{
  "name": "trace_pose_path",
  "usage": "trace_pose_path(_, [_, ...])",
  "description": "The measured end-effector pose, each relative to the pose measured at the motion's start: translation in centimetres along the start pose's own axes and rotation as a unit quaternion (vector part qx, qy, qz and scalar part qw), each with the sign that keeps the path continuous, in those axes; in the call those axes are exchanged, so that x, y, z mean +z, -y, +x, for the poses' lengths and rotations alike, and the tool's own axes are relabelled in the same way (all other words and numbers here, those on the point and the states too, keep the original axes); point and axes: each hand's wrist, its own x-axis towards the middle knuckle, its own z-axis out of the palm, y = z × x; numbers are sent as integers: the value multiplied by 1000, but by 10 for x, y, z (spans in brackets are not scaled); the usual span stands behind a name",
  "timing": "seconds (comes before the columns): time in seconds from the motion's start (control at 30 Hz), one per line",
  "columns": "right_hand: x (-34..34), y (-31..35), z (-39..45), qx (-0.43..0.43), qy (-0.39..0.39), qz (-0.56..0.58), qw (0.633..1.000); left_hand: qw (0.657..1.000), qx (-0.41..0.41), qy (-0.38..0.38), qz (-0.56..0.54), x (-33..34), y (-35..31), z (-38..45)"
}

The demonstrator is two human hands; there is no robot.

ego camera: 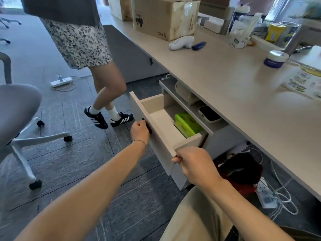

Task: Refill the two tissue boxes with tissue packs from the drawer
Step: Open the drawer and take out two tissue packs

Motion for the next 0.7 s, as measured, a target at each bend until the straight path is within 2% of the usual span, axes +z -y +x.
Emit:
trace_pose_path(0.3, [22,85,-1,-95,-22,46,994,999,-9,-52,2,-96,8,-12])
trace_pose_path(0.7, [40,164,3,-166,30,52,984,997,-35,-65,-10,-189,33,-10])
